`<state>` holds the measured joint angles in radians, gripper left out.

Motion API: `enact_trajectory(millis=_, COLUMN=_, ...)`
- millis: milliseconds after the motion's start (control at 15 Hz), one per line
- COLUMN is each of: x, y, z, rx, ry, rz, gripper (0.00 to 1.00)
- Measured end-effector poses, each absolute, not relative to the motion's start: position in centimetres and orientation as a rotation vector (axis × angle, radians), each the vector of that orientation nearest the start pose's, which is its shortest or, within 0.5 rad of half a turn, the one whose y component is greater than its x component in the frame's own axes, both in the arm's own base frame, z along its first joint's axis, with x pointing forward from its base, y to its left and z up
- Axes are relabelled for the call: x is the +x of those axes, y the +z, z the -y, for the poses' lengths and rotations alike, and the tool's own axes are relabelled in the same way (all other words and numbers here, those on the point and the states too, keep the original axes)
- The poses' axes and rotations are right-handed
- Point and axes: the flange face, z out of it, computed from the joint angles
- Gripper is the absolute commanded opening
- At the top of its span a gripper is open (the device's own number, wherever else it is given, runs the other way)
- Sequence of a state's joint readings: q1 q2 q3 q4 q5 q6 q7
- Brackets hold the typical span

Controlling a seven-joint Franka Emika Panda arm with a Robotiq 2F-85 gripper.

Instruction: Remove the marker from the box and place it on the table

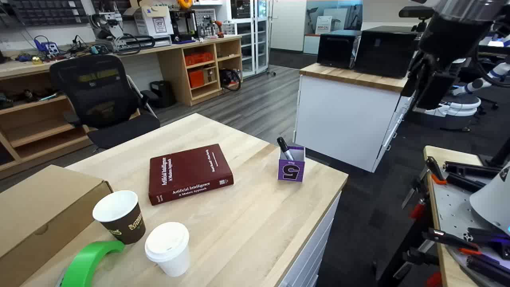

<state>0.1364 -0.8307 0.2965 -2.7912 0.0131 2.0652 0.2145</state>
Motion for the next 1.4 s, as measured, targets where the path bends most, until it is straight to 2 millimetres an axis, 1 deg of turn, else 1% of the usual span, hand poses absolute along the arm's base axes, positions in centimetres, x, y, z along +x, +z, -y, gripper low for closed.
enact_trajectory(millis=733, x=28.5, y=43.1, z=-12.4, rx=-3.303, ry=-0.226, rz=0.213, gripper=1.00)
enact_trajectory(millis=1000, x=28.7, y=43.5, z=-12.3, rx=-3.304, ry=-0.244, rz=0.212, gripper=1.00)
enact_trajectory(millis=1200, x=29.9, y=44.1, z=-11.6, rx=-3.276, ry=-0.286, rz=0.178, gripper=1.00)
enact_trajectory(millis=1400, x=32.5, y=44.2, z=-10.5, rx=-3.235, ry=-0.311, rz=0.130, gripper=1.00)
